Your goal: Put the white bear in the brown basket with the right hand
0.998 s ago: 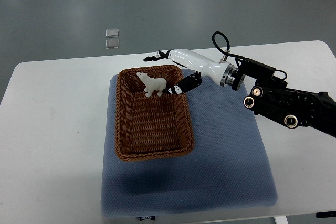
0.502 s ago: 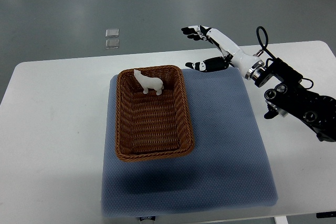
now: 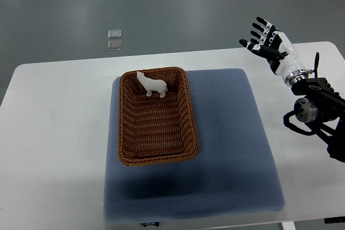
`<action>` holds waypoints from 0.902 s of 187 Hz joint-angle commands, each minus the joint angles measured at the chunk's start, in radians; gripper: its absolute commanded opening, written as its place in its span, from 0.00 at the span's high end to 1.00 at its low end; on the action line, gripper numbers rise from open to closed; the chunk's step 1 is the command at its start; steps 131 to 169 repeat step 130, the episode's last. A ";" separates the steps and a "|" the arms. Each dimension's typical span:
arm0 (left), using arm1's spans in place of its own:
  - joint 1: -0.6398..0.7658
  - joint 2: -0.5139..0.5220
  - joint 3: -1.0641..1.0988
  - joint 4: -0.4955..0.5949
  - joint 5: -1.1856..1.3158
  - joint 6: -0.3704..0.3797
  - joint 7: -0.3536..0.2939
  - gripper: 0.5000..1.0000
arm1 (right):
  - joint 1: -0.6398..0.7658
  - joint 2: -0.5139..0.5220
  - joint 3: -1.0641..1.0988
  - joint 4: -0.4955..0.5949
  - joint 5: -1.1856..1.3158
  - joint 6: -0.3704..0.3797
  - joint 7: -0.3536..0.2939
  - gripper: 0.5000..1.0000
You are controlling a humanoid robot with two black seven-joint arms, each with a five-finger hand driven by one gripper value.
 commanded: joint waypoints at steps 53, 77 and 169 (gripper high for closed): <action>0.000 0.000 0.000 0.000 0.000 0.000 0.000 0.00 | -0.010 0.012 -0.001 -0.172 0.240 0.327 0.007 0.15; 0.000 0.000 0.000 0.000 0.000 0.000 0.000 0.00 | -0.018 0.023 -0.004 -0.208 0.236 0.330 0.009 0.15; 0.000 0.000 -0.001 0.000 0.000 0.000 0.000 0.00 | -0.028 0.026 -0.019 -0.229 0.219 0.333 0.030 0.15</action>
